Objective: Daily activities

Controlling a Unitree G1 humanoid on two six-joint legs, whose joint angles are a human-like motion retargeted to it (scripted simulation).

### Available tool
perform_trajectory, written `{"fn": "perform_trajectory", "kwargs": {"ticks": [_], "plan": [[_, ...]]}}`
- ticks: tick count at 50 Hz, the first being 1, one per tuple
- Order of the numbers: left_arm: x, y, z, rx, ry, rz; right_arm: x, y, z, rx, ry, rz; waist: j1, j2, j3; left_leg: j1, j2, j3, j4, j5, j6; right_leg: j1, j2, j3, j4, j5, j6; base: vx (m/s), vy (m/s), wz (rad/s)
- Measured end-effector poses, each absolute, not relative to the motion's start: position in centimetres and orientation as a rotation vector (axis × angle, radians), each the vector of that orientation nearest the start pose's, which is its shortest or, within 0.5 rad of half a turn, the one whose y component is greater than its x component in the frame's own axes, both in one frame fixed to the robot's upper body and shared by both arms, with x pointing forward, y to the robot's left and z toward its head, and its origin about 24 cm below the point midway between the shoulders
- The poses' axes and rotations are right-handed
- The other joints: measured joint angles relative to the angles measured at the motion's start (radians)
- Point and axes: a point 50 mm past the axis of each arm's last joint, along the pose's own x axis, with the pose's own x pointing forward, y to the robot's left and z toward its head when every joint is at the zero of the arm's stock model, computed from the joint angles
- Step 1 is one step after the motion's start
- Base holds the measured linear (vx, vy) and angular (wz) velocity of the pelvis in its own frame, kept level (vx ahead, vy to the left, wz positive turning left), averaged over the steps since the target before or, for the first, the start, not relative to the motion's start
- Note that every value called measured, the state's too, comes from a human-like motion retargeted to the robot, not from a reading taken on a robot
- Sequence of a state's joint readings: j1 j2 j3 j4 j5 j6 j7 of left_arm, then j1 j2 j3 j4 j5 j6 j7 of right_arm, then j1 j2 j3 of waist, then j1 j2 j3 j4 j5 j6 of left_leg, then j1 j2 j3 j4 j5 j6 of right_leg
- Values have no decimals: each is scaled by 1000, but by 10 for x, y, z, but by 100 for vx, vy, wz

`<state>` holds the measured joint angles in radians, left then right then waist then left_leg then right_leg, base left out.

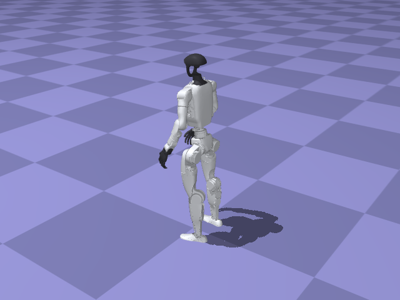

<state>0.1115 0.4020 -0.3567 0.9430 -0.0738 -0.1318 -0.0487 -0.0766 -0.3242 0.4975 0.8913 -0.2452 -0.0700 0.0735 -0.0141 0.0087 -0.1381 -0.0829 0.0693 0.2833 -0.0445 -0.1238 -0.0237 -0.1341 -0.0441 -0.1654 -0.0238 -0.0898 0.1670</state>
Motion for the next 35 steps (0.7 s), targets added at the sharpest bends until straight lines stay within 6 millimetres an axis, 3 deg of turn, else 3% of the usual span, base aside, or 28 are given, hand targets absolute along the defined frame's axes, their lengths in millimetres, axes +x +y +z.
{"fn": "perform_trajectory", "kwargs": {"ticks": [2, 3, 5, 7, 10, 35], "plan": [[89, 234, -145, 399, 1017, -186, 156, -176, -134, -703, 822, 532, 3, -2, -18, 4, -2, 17, -29, 34, 5, -14, -3, 10, -1, 19, 0, 0, 0, 0], [101, 243, -140, 417, 997, -179, 169, -183, -128, -718, 802, 518, 1, 0, -4, 0, -1, 6, -7, 10, 2, -8, -1, 4, 4, 2, 1, 0, 0, 0], [85, 231, -147, 401, 1027, -193, 153, -173, -136, -703, 826, 531, 4, -2, -22, 3, -3, 23, -34, 43, 8, -23, -5, 15, 3, 22, 1, 0, 0, 0], [107, 246, -138, 429, 991, -181, 176, -185, -125, -727, 793, 509, 2, 0, 5, -3, 0, 3, 1, 3, 3, -11, -1, 3, 12, -6, 4, 2, 0, 10], [114, 248, -136, 433, 981, -182, 184, -186, -121, -729, 782, 502, 2, 3, 33, 9, 2, 1, 4, 1, 3, -4, 0, 1, 25, -16, 4, 0, 0, 0], [113, 250, -137, 456, 992, -191, 199, -182, -115, -740, 746, 497, 13, 5, 76, -8, 9, 27, 97, -40, 17, -13, -4, 18, 53, -40, 13, 0, 0, 0]]}}
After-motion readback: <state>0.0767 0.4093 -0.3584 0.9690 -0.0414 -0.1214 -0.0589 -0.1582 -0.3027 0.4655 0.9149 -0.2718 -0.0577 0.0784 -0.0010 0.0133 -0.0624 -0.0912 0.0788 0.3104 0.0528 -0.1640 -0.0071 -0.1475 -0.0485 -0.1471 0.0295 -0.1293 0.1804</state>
